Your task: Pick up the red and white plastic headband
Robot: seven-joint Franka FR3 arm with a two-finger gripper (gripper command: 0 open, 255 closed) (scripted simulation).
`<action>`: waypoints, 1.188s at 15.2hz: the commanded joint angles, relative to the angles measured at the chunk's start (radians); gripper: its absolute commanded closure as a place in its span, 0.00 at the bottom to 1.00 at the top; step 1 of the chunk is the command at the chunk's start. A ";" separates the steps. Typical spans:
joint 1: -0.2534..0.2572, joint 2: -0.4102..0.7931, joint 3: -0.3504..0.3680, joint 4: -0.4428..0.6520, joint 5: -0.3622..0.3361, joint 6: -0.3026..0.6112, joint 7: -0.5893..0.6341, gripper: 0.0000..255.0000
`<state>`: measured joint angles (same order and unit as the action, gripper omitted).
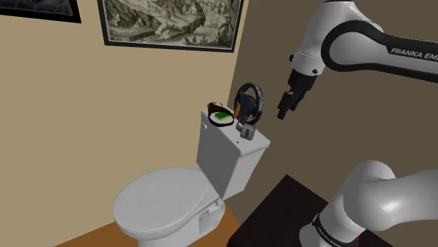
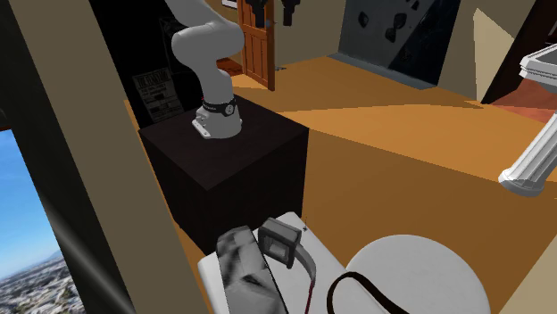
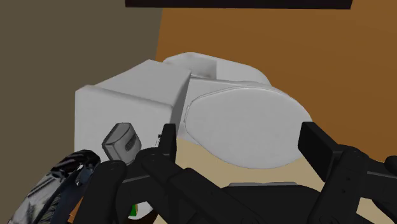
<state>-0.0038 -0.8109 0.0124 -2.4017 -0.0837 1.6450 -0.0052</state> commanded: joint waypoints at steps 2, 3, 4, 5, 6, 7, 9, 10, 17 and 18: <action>-0.004 0.023 -0.016 -0.005 -0.007 0.029 -0.014 0.00; -0.009 0.048 -0.032 -0.009 -0.013 0.057 -0.028 0.00; -0.013 0.074 -0.047 -0.011 -0.019 0.086 -0.042 0.00; -0.016 0.101 -0.063 -0.012 -0.024 0.114 -0.056 0.00; -0.020 0.129 -0.078 -0.012 -0.028 0.142 -0.070 0.00; -0.023 0.159 -0.093 -0.010 -0.032 0.170 -0.085 0.00; -0.028 0.221 -0.124 -0.002 -0.037 0.224 -0.114 0.00; -0.031 0.253 -0.138 0.004 -0.037 0.250 -0.129 0.00; -0.038 0.502 -0.235 0.086 -0.011 0.412 -0.243 0.00; -0.038 0.540 -0.247 0.103 -0.001 0.431 -0.262 0.00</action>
<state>-0.0409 -0.3079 -0.2213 -2.3112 -0.0926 2.0527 -0.2478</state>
